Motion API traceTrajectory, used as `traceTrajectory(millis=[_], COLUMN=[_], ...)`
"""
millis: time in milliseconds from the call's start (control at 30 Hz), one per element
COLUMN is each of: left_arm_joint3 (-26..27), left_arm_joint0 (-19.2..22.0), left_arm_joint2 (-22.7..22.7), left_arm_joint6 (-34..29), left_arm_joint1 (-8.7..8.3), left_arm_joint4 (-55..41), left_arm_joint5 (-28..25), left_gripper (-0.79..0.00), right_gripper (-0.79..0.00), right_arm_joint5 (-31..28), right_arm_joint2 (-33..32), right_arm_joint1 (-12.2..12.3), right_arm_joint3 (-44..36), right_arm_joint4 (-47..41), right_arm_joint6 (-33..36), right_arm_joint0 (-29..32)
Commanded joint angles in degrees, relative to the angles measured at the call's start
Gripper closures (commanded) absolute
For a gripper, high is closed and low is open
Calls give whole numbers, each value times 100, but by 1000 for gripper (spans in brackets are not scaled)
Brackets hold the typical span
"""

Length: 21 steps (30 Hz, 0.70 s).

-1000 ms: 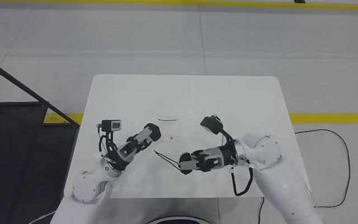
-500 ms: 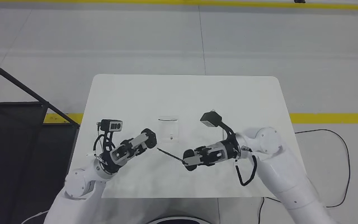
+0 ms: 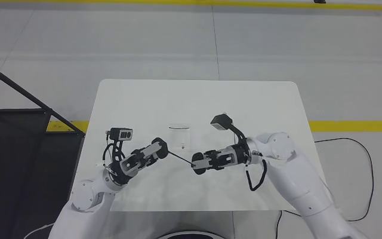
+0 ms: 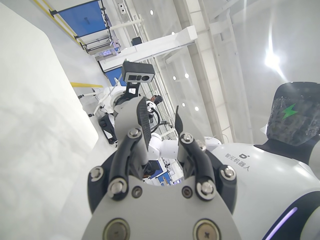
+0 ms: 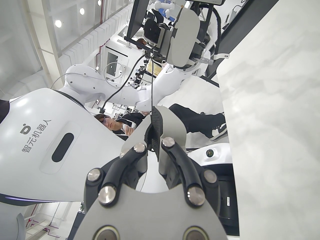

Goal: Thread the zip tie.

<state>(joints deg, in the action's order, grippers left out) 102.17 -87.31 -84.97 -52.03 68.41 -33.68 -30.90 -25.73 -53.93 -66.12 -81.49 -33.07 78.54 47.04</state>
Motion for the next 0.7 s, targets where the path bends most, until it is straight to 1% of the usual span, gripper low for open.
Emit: traceTrajectory(millis=[0, 167, 267, 333, 433, 667], left_arm_joint3=[-6, -4, -5, -9, -15, -38], left_arm_joint0=[9, 18, 24, 25, 33, 51], left_arm_joint2=[9, 25, 24, 38, 57, 83], left_arm_joint6=[7, 9, 24, 48, 54, 56], left_arm_joint1=[-3, -12, -16, -18, -22, -34], left_arm_joint4=[7, 5, 22, 57, 84, 88], left_arm_joint5=[-2, -20, -49, -75, -94, -114], left_gripper=[-305, -292, -265, -219, -194, -179], right_gripper=[0, 0, 0, 0, 0, 0], right_arm_joint5=[-1, 10, 7, 18, 23, 40], right_arm_joint2=[25, 63, 70, 76, 76, 71], right_arm_joint1=[-10, -29, -37, -41, -46, -56], right_arm_joint3=[27, 84, 99, 109, 123, 143], right_arm_joint4=[3, 5, 4, 5, 10, 10], right_arm_joint6=[-1, 7, 7, 17, 12, 10], right_arm_joint0=[-25, -68, -77, -84, -91, -100])
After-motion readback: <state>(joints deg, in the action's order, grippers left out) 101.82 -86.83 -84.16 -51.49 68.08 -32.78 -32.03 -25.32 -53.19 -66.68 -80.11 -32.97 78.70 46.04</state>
